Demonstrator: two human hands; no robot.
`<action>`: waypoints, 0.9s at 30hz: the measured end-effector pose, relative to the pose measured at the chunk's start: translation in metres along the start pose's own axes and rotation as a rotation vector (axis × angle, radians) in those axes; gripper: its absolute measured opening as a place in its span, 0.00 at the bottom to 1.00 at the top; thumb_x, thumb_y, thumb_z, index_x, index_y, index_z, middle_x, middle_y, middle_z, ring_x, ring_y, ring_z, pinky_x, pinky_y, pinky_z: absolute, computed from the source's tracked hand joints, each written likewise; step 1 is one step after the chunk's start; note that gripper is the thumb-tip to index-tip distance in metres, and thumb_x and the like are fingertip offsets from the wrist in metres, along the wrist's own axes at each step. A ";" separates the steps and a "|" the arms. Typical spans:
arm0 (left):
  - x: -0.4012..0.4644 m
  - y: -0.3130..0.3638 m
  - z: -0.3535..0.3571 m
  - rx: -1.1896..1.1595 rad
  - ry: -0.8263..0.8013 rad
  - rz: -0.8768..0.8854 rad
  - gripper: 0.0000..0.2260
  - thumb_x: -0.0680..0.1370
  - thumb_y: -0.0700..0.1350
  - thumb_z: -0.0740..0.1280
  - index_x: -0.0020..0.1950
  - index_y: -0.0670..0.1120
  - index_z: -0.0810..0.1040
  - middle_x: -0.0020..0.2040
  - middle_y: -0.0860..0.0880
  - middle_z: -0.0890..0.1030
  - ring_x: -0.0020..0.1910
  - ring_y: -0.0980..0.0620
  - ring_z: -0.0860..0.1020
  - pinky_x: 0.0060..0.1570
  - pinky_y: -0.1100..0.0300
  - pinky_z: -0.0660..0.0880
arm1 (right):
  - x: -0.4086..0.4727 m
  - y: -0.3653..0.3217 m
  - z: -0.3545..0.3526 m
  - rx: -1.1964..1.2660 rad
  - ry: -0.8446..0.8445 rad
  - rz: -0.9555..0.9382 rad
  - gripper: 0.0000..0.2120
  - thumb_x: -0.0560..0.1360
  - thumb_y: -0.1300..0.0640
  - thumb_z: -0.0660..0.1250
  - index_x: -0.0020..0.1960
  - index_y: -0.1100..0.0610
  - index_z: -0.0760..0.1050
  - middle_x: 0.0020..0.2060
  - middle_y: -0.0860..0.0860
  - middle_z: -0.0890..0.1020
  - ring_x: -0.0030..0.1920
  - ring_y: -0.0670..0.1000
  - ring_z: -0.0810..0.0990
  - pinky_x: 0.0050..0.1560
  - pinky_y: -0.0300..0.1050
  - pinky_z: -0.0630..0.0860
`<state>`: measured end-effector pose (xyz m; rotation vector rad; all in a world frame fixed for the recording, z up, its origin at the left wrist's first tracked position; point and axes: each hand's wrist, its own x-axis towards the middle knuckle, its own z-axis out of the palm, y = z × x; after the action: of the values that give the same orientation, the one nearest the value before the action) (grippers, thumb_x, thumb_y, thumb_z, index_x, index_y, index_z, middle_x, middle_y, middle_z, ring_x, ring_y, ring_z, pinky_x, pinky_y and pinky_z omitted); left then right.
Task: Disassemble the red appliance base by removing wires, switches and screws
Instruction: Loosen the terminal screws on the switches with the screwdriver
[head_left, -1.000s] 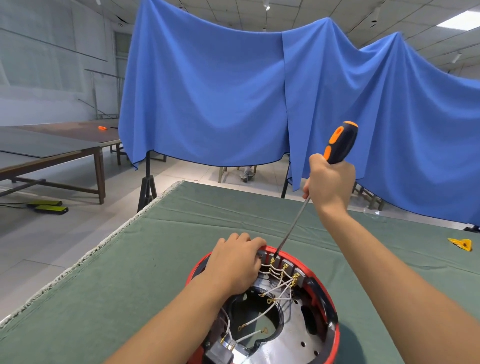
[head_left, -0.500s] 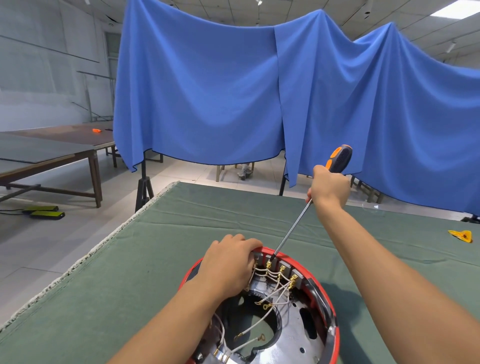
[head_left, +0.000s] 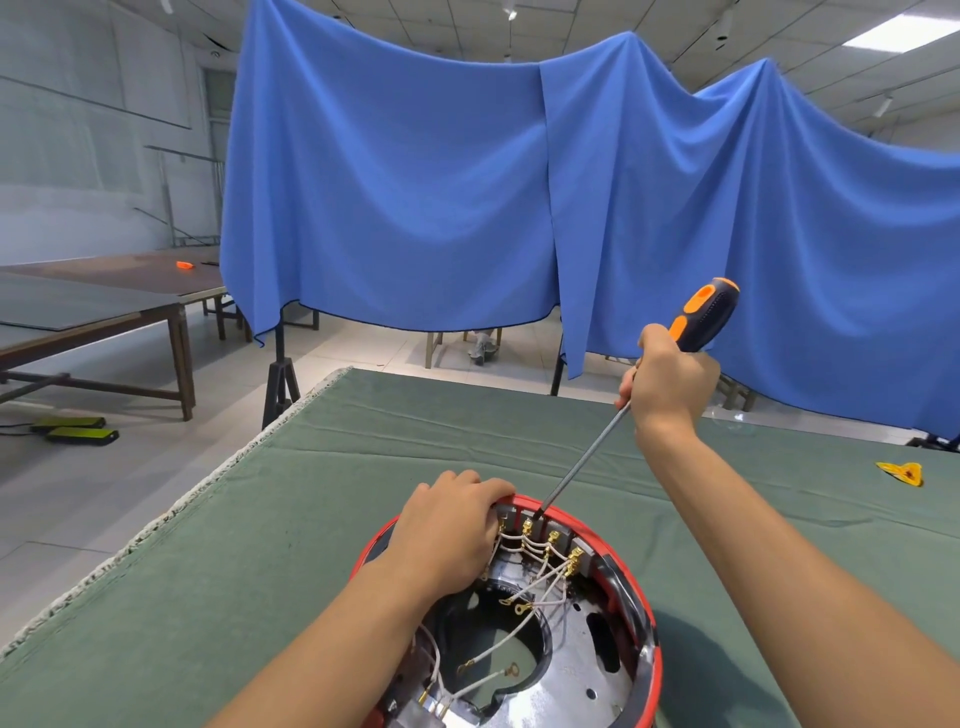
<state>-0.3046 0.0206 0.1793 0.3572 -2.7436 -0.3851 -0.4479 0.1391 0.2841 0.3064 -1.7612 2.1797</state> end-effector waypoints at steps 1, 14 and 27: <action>0.000 0.000 0.000 0.000 0.001 0.001 0.17 0.82 0.47 0.53 0.70 0.57 0.67 0.62 0.52 0.74 0.61 0.50 0.69 0.59 0.54 0.65 | 0.001 0.001 -0.001 0.000 0.010 0.012 0.09 0.67 0.58 0.62 0.31 0.56 0.64 0.15 0.48 0.66 0.16 0.49 0.67 0.19 0.37 0.66; 0.002 -0.002 0.000 -0.011 0.017 0.004 0.17 0.81 0.47 0.54 0.68 0.58 0.69 0.60 0.52 0.75 0.60 0.49 0.70 0.56 0.53 0.65 | 0.016 0.025 -0.006 0.061 0.134 0.166 0.07 0.68 0.59 0.63 0.34 0.57 0.66 0.14 0.46 0.66 0.14 0.47 0.65 0.18 0.36 0.65; 0.001 0.000 -0.001 -0.023 0.013 0.000 0.17 0.81 0.46 0.54 0.68 0.58 0.69 0.60 0.51 0.75 0.59 0.49 0.70 0.56 0.53 0.66 | 0.029 0.038 0.011 -0.124 0.121 0.280 0.06 0.67 0.58 0.63 0.33 0.57 0.68 0.16 0.48 0.70 0.12 0.46 0.66 0.24 0.41 0.67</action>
<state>-0.3046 0.0198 0.1804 0.3532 -2.7245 -0.4122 -0.4899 0.1242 0.2626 -0.1070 -1.9575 2.2042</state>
